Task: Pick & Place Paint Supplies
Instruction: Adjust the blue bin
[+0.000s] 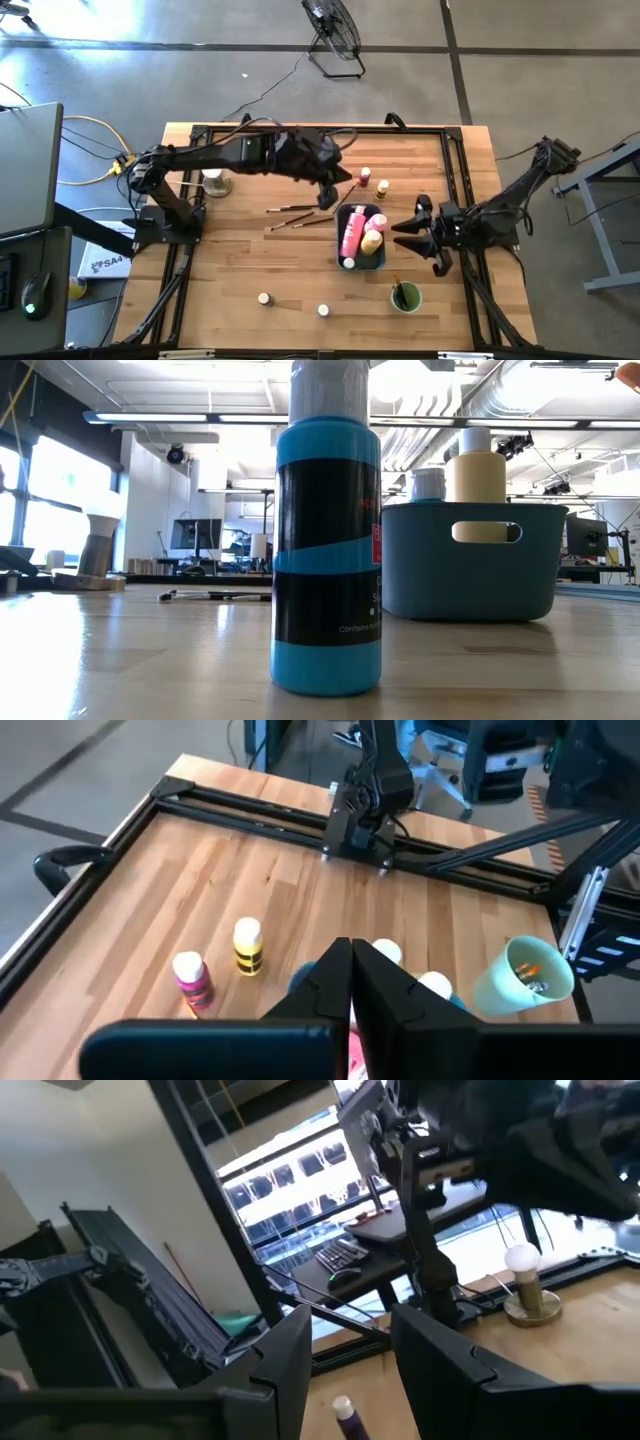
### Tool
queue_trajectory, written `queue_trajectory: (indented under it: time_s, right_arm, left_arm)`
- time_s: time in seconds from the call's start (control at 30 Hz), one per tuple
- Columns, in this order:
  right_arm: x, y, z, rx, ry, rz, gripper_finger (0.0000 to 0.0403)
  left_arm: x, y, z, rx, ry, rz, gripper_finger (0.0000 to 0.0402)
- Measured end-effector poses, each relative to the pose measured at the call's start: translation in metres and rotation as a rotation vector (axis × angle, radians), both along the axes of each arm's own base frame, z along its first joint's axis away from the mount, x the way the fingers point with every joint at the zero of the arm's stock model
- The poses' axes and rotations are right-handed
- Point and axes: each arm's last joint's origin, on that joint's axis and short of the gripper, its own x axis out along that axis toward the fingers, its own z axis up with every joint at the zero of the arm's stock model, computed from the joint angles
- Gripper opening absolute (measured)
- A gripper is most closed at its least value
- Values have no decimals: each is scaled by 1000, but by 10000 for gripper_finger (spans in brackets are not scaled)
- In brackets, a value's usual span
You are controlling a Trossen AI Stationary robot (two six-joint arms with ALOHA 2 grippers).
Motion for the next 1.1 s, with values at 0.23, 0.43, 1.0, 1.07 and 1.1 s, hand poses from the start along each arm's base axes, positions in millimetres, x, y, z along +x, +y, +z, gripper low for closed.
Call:
queue_trajectory:
  time_s: [0.23, 0.43, 1.0, 1.07, 1.1]
  right_arm:
    - [12, -17, -2, 30, 12, -8, 133]
    - [23, -36, -2, 34, 4, -21, 133]
    - [37, -89, -3, 98, 8, -182, 133]
    - [38, -92, -3, 99, 5, -199, 133]
    - [38, -94, -3, 99, 1, -207, 133]
  left_arm:
    - [-3, 38, -14, -16, 40, -22, 2]
    - [-7, 60, -26, -71, 64, -52, 1]
    - [-20, 86, -83, -134, 260, -85, 0]
    - [-21, 86, -90, -130, 280, -88, 0]
    - [-21, 86, -93, -126, 289, -91, 0]
